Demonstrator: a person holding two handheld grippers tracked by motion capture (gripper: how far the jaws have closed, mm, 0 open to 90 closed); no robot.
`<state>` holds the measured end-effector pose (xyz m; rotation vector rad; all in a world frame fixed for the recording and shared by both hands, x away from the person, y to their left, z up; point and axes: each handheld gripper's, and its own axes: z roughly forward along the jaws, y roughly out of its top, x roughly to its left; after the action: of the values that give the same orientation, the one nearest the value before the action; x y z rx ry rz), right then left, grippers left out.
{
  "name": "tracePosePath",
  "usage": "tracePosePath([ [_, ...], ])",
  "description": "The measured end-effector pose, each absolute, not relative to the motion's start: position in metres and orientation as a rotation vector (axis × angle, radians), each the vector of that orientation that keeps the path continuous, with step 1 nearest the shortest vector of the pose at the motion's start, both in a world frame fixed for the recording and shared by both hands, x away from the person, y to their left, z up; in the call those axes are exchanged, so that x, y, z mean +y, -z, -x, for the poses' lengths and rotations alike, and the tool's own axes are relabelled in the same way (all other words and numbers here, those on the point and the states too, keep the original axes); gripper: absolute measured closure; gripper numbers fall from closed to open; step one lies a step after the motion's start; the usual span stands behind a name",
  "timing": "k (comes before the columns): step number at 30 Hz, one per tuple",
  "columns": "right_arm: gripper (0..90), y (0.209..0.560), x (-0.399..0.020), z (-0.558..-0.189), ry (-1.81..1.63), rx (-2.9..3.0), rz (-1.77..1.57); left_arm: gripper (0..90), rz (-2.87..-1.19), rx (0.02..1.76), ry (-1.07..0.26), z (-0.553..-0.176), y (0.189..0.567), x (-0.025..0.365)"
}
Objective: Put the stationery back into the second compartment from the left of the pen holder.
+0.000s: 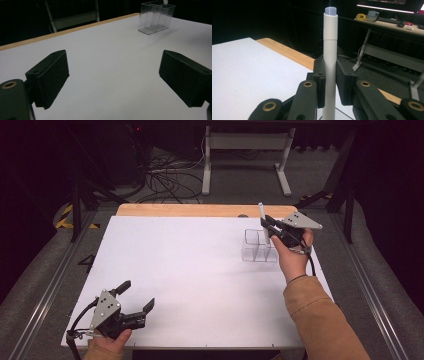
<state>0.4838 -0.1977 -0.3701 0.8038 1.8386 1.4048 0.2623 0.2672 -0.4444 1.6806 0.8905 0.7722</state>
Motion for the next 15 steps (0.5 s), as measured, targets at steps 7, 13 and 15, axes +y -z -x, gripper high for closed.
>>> tracePosePath([
  [7, 79.1, 0.378, -0.200, -0.494, -1.396, 1.835, -0.833, 10.1, -1.680, 0.891, -0.771, -0.262, 0.444, 0.268],
  [13, 79.0, 0.383, -0.201, -0.497, -1.395, 1.844, -0.850, 10.1, -1.677, 0.891, -0.770, -0.263, 0.445, 0.268],
  [15, 79.0, 0.386, -0.201, -0.497, -1.399, 1.847, -0.859, 10.1, -1.676, 0.892, -0.769, -0.263, 0.445, 0.268],
])
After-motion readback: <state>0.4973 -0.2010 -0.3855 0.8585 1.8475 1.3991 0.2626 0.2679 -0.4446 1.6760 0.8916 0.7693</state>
